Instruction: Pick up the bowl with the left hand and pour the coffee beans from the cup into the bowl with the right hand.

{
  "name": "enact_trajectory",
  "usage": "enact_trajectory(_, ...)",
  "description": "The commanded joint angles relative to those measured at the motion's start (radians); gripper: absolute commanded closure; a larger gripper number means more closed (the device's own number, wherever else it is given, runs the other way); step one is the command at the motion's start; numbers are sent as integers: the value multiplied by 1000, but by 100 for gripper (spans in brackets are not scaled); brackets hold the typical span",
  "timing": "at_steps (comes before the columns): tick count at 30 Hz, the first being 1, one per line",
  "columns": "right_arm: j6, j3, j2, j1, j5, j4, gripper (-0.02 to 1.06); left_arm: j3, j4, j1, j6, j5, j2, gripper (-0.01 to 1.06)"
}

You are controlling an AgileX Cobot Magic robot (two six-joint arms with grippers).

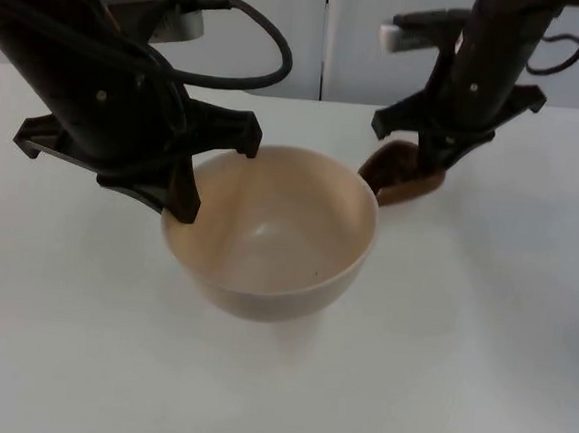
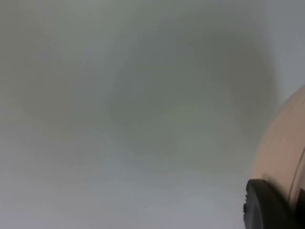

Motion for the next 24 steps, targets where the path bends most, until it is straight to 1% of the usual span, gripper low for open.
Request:
enact_trajectory(1,4,-2,-41,3,18,-2,104,3,-10,1,-8,-11,-11,105)
enact_trajectory(8,-17,-2,-119,3,66,11,104,3,-8,1,-8,-11,-11,105)
enact_trajectory(12,-45,-2,-201,3,122,20,104,3,-8,1,-8,-11,-11,105)
enact_trajectory(13,-45,-2,-201,3,122,20,104,3,-8,1,-8,-11,-11,105)
enact_trajectory(19,-72,-2,-316,3,213,23,104,3,-8,1,-8,-11,-11,105)
enact_trajectory(20,-72,-2,-316,3,213,23,104,3,-8,1,-8,-11,-11,105)
enact_trajectory(24,-90,-2,-366,3,271,23,104,3,-8,1,-8,-11,-11,105)
